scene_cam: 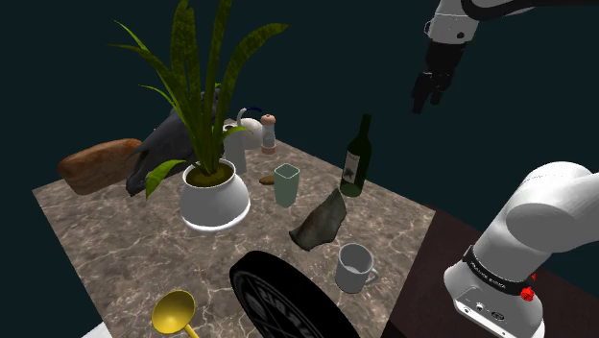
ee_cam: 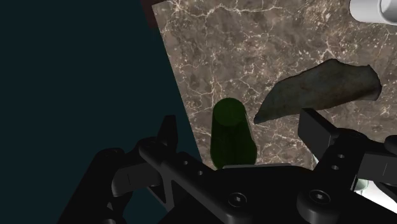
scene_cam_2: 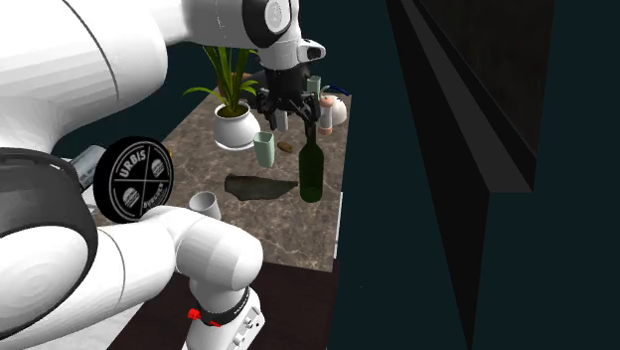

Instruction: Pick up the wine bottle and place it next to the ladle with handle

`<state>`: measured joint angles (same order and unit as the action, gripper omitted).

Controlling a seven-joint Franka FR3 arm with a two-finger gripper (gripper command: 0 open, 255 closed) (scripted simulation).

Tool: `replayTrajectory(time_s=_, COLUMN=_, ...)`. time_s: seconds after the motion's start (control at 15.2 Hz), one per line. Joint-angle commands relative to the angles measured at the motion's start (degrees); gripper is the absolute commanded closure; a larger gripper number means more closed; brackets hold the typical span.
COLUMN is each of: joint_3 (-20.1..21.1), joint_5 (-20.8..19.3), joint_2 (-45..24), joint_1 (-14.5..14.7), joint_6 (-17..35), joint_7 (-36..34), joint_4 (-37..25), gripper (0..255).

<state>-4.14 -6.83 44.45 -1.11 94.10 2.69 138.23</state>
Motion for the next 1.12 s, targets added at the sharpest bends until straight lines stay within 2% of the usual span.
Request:
replayTrajectory(time_s=0.0, joint_3=0.0, joint_5=0.0, joint_2=0.0, joint_1=0.0, joint_6=0.0, joint_7=0.0, joint_4=0.0, gripper=0)
replayTrajectory(time_s=0.4, joint_3=-1.3, joint_5=1.2, joint_2=-12.5, joint_1=1.4, joint_6=9.4, joint_7=1.1, joint_4=-3.9, gripper=0)
replayTrajectory(time_s=0.79, joint_3=-2.3, joint_5=3.2, joint_2=-25.5, joint_1=2.7, joint_6=16.5, joint_7=2.9, joint_4=-10.5, gripper=0)
replayTrajectory(time_s=1.06, joint_3=-2.5, joint_5=3.4, joint_2=-27.1, joint_1=2.8, joint_6=19.3, joint_7=3.1, joint_4=-9.3, gripper=0)
